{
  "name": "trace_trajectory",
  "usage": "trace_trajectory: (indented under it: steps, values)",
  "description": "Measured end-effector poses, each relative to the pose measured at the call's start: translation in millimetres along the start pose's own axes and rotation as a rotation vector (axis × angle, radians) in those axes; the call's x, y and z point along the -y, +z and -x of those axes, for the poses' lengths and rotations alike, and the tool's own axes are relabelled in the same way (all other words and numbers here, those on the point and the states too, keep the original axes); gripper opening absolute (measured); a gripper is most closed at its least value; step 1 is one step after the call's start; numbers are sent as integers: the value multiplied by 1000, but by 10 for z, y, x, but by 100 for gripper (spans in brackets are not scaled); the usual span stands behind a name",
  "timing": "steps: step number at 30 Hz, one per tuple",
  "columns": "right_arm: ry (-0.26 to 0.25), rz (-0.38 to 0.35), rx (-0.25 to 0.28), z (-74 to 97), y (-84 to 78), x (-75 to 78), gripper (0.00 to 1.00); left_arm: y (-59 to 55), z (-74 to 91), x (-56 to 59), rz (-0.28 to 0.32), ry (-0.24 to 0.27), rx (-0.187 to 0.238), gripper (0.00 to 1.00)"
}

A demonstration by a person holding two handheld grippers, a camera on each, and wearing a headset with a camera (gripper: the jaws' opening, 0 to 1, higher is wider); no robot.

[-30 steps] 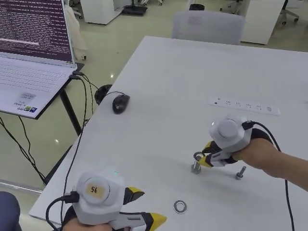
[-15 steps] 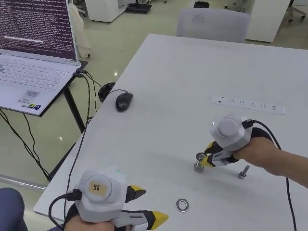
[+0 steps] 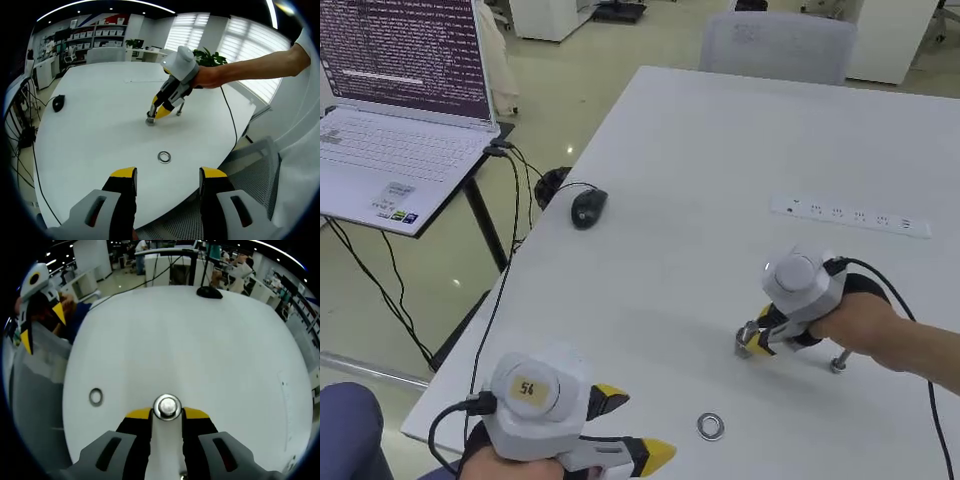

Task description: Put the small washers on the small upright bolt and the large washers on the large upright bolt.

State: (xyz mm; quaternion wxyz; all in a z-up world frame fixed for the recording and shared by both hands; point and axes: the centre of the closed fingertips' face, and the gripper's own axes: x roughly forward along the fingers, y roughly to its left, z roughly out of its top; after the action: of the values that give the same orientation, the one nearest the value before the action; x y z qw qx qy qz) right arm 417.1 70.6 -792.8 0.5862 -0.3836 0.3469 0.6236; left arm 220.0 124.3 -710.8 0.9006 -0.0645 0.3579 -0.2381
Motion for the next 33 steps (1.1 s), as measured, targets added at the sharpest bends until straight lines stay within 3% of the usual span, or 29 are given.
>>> trace_trajectory:
  steps: [13, 23, 28, 32, 33]
  values:
    - [9, -24, -23, -153, -100, 5, 23, -30, 7, -32, 13, 9, -3, 49]
    - [-19, -40, -7, -88, -189, -15, 23, -10, -1, -8, 4, 5, -7, 49]
    - [-32, -102, 3, -10, -331, -42, 24, -18, -3, -17, -5, 2, -15, 49]
    - [-45, -121, -46, 22, -512, -116, 24, -20, -10, -6, -11, -1, -19, 49]
    - [-35, -143, -38, 27, -522, -155, 24, -19, -13, -2, -12, -2, -19, 49]
